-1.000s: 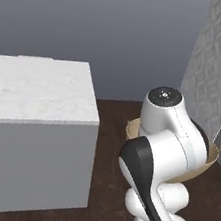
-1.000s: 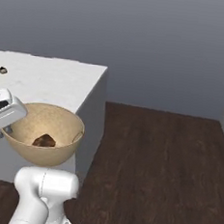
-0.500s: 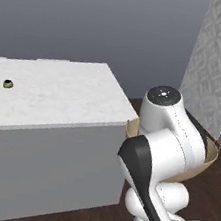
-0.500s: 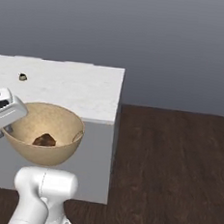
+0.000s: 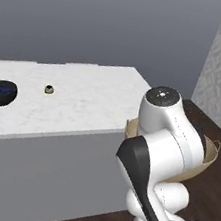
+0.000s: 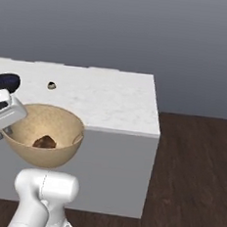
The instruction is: Open the cabinet, pick up the bread from the cabinet and place it in the basket. Then move the basket to the dining counter.
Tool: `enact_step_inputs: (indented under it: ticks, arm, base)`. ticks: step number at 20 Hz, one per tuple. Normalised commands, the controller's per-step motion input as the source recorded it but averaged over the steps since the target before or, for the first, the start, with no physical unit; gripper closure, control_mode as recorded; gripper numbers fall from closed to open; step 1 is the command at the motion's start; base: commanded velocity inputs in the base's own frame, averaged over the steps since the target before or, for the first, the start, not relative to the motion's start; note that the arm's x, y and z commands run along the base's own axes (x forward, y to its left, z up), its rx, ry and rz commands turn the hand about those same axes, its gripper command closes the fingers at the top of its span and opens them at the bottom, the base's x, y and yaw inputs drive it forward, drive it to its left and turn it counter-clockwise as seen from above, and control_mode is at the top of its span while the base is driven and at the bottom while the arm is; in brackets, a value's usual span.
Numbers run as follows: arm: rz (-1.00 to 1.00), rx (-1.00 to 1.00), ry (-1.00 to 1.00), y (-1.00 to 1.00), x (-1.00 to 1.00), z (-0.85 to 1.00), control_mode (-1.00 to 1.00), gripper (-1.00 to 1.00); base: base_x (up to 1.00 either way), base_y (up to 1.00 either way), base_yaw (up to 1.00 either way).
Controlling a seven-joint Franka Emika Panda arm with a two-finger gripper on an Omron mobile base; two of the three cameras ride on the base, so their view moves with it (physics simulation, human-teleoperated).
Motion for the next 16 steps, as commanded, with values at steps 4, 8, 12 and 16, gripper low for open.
enact_step_inputs:
  ticks: [4,8,12,16]
  arm:
    - [0.00,0.00,0.00,0.00,0.00,0.00,1.00,1.00]
    - [0.00,0.00,0.00,0.00,0.00,0.00,1.00,1.00]
    - [0.00,0.00,0.00,0.00,0.00,0.00,1.00,1.00]
    - [0.00,-0.01,0.00,0.04,0.16,0.00,-1.00,1.00]
  base:
    - [0.73,0.83,0.00]
    - [0.62,0.65,0.00]
    - [0.57,0.49,0.00]
    - [0.44,0.26,0.00]
